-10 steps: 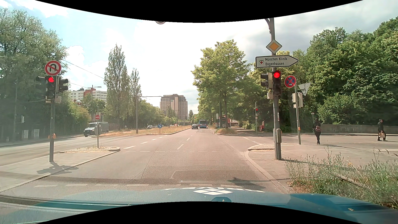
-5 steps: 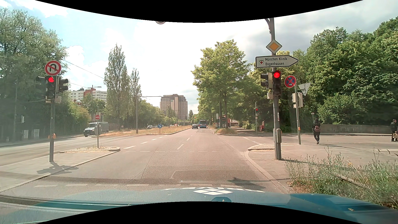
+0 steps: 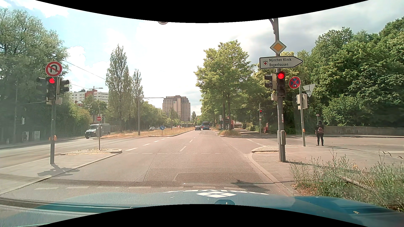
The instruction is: Follow the waypoints while adhering to traffic rules and regulations
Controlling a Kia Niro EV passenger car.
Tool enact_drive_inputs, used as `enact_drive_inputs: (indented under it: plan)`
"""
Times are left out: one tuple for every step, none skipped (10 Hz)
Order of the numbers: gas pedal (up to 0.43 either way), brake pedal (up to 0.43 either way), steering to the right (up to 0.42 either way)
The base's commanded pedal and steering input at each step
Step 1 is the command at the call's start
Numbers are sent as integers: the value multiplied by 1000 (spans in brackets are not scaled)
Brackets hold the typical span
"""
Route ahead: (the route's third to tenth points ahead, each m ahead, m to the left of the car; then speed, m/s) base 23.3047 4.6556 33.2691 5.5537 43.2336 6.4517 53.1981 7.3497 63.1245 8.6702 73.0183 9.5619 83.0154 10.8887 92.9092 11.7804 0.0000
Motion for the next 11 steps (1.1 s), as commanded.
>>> enact_drive_inputs:
  plan:
    - [0, 293, -6]
    - [0, 293, -4]
    - [0, 293, -4]
    - [0, 293, -4]
    - [0, 293, -4]
    - [0, 293, -4]
    - [0, 293, -4]
    - [0, 293, -4]
    - [0, 293, -4]
    - [0, 293, -4]
    - [0, 293, -4]
